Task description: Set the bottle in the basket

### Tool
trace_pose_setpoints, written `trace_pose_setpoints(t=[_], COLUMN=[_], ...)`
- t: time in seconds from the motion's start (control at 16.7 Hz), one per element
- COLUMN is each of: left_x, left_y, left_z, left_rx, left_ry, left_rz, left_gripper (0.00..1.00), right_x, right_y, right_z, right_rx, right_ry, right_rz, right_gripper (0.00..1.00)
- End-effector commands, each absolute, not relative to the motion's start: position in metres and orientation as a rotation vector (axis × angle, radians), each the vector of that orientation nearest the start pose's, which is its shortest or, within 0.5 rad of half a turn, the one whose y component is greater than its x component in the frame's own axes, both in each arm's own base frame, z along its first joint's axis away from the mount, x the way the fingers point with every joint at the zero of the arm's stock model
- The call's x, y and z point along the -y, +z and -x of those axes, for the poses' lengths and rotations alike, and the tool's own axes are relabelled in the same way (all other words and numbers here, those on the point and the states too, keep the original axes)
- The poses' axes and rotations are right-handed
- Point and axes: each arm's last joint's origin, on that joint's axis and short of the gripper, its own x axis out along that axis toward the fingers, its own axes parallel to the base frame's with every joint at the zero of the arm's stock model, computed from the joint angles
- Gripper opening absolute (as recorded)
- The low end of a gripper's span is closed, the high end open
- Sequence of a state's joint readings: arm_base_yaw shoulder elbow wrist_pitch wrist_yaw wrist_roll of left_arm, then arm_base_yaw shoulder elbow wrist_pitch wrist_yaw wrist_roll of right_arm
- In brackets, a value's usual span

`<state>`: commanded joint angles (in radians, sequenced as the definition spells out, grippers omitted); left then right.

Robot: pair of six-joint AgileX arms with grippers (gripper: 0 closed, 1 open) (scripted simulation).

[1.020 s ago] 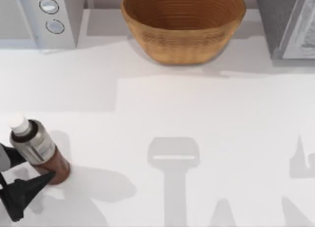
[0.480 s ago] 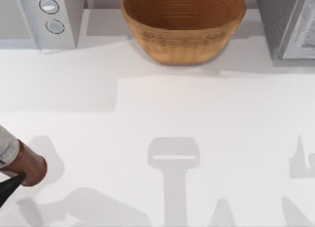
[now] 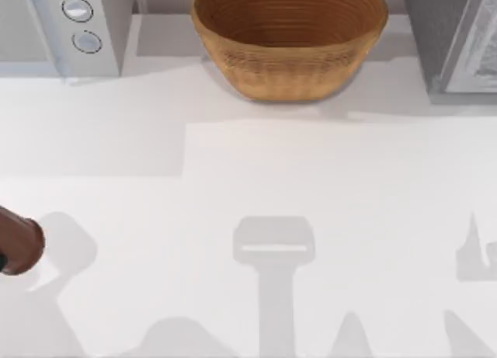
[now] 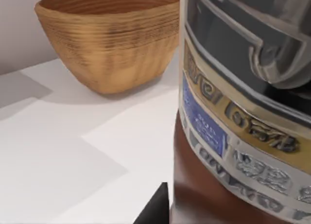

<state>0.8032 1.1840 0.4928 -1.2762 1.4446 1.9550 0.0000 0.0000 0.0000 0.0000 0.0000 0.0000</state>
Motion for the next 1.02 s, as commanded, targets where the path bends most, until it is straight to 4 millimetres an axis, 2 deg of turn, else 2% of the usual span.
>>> trace_pose_setpoints(t=[0.24, 0.66, 0.84, 1.02], left_x=[-0.068, -0.068, -0.077, -0.086], left_y=[0.176, 0.176, 0.184, 0.199], left_z=[-0.104, -0.106, -0.126, -0.166], left_rx=[-0.096, -0.106, -0.168, -0.288], left_ry=[-0.805, -0.817, -0.885, -0.99], left_rz=[-0.042, -0.037, -0.034, -0.049], left_gripper=[0.0, 0.0, 0.0, 0.0], right_x=[0.001, 0.001, 0.001, 0.001], right_y=[0.16, 0.16, 0.16, 0.16], right_z=[-0.106, -0.106, -0.106, -0.106], right_rx=[0.0, 0.0, 0.0, 0.0], right_ry=[0.0, 0.0, 0.0, 0.0], right_rz=[0.0, 0.0, 0.0, 0.0], right_gripper=[1.0, 1.0, 1.0, 1.0])
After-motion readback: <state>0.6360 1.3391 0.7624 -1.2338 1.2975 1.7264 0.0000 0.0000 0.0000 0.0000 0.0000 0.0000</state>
